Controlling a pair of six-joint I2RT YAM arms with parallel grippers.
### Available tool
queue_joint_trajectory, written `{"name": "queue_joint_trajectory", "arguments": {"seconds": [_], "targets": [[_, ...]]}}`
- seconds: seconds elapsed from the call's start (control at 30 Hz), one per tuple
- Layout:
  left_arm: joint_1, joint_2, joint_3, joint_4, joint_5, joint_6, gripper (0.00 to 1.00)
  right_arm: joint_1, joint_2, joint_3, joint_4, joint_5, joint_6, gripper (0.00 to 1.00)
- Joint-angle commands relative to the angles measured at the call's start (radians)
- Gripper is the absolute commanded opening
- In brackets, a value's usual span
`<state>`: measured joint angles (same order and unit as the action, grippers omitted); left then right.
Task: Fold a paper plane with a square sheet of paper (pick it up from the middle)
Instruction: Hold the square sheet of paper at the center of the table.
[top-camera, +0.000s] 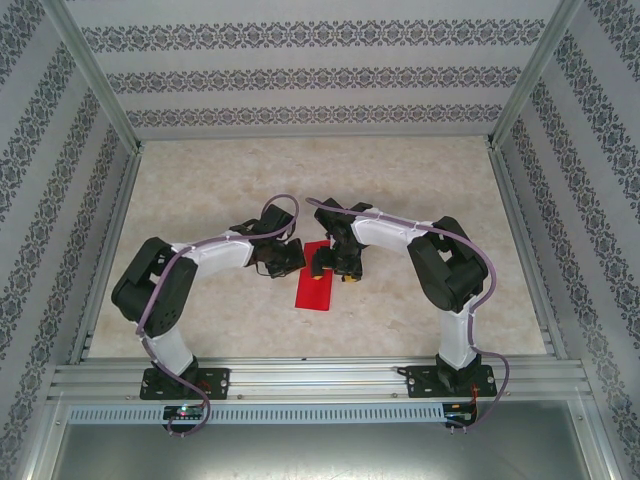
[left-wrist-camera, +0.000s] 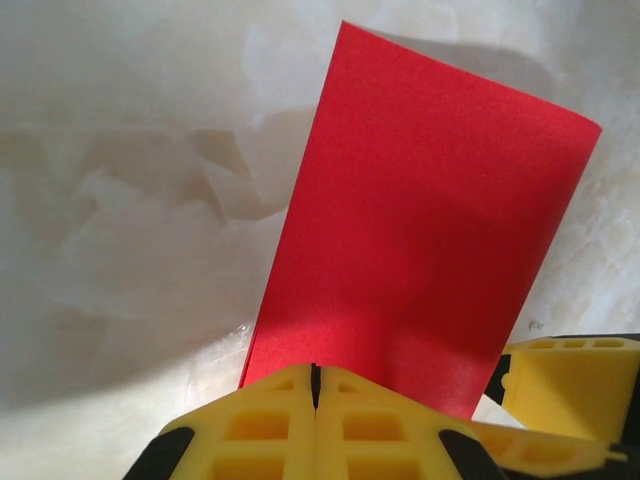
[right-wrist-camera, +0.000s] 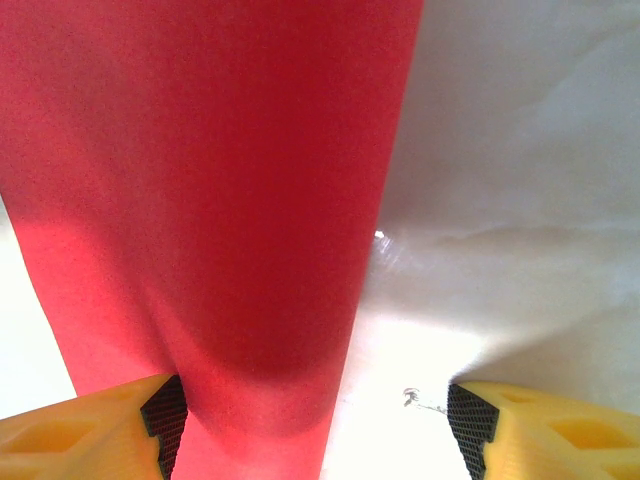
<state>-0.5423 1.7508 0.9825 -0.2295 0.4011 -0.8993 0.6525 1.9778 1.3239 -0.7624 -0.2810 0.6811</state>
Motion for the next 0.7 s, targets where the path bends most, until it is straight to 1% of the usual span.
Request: {"name": "queue_joint_trajectory", "arguments": {"seconds": [0.0, 0.27, 0.5, 0.6, 0.67], "targets": [[-0.007, 0.029, 0.024, 0.053, 0.038, -0.024, 0.0, 0.002, 0.088, -0.054, -0.002, 0.062, 0.002, 0.75], [-0.007, 0.067, 0.023, 0.035, 0.034, -0.02, 0.0, 0.002, 0.092, -0.052, 0.0, 0.057, 0.004, 0.75], [-0.008, 0.088, 0.0, -0.008, 0.005, 0.001, 0.0, -0.001, 0.067, -0.051, 0.024, 0.038, 0.012, 0.75], [-0.008, 0.085, -0.024, -0.007, -0.005, 0.003, 0.0, -0.01, -0.006, -0.051, 0.069, 0.033, 0.018, 0.76], [-0.008, 0.085, -0.032, -0.009, -0.007, 0.008, 0.0, -0.025, -0.095, -0.067, 0.136, 0.011, 0.032, 0.77]]}}
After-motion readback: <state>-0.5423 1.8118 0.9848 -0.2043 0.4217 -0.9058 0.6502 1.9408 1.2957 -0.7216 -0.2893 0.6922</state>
